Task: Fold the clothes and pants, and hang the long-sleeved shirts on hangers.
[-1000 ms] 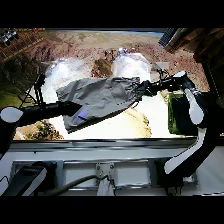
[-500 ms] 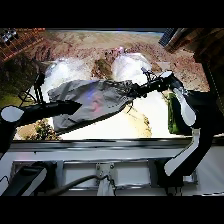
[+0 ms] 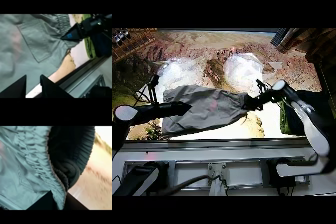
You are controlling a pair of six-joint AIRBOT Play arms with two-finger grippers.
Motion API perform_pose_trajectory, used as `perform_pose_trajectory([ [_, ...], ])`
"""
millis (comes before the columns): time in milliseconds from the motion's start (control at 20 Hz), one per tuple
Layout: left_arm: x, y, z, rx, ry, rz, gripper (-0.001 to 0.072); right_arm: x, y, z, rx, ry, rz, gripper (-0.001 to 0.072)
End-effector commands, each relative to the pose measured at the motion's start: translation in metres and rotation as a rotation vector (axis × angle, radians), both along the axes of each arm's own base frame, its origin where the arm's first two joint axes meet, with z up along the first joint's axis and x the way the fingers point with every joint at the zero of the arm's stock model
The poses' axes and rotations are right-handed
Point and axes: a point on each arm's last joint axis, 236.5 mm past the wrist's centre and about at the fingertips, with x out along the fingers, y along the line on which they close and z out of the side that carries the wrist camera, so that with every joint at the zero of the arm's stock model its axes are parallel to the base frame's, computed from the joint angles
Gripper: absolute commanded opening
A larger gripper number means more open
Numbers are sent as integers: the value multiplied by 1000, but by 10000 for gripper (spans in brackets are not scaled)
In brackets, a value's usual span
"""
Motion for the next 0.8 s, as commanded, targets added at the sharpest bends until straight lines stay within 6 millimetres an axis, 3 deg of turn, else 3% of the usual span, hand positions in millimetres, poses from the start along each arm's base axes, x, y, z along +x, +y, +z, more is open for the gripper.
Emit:
perform_pose_trajectory([
  [0, -16, -18, -27, 19, 100, -90, 130, -58, -16, 4, -76, 23, -90, 42],
  [100, -33, -43, -50, 29, 188, -158, 130, -75, -21, 17, -94, 5, -124, 41],
  [400, -79, -123, -104, -15, 399, -250, 143, -93, -39, 65, -164, -52, -168, 41],
  [500, -98, -141, -120, -35, 492, -269, 144, -101, -41, 77, -175, -32, -159, 41],
  [650, -125, -155, -148, -7, 586, -295, 144, -96, -40, 100, -167, -54, -198, 41],
  [750, -131, -161, -160, 6, 610, -288, 143, -95, -39, 116, -163, -60, -197, 41],
])
